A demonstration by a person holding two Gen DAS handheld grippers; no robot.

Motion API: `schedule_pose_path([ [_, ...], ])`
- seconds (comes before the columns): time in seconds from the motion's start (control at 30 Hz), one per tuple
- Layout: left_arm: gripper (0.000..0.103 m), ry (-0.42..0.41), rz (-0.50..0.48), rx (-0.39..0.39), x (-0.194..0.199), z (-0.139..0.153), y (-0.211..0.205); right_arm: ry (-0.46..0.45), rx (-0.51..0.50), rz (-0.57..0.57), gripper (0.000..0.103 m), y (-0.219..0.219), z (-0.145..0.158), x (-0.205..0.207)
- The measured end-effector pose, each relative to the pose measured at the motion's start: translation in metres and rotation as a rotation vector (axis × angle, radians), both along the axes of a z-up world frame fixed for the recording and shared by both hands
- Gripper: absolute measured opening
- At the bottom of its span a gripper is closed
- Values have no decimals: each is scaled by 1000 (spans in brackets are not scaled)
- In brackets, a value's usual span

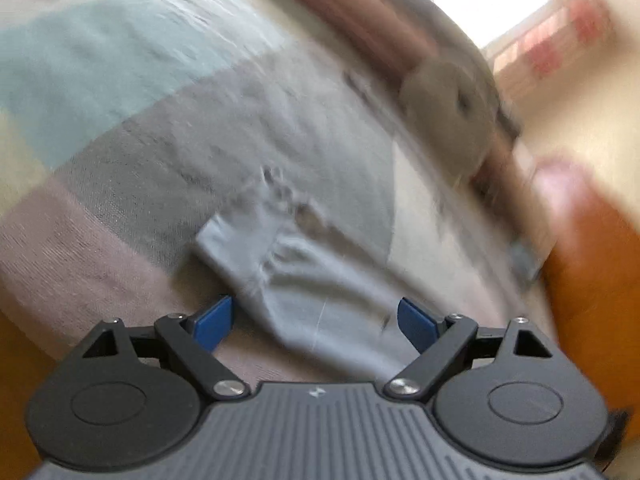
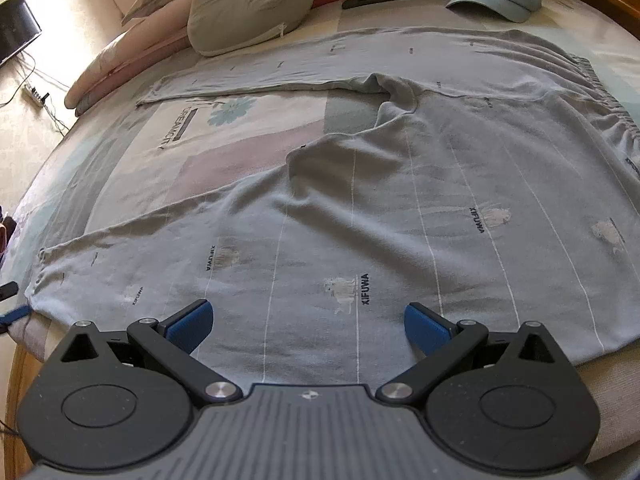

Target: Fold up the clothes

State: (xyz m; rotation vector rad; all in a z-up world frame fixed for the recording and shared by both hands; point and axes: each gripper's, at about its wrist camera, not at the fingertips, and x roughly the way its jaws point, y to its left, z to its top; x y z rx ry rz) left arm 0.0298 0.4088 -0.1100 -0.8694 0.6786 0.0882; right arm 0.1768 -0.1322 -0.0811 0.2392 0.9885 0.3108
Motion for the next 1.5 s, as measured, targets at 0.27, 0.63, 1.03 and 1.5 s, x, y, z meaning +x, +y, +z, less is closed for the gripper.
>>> schedule_pose_path([
  [0.27, 89, -77, 76, -99, 4, -10, 18, -10, -5, -9, 103, 0, -3, 0],
  [0.63, 86, -131, 50, -111, 9, -10, 23, -32, -36, 18, 103, 3, -4, -1],
  [1.03, 50, -145, 70, -135, 36, -27, 28, -47, -55, 34, 103, 6, -4, -3],
  [1.5, 6, -48, 106, 104, 26, -9, 17, -58, -104, 53, 103, 9, -3, -6],
])
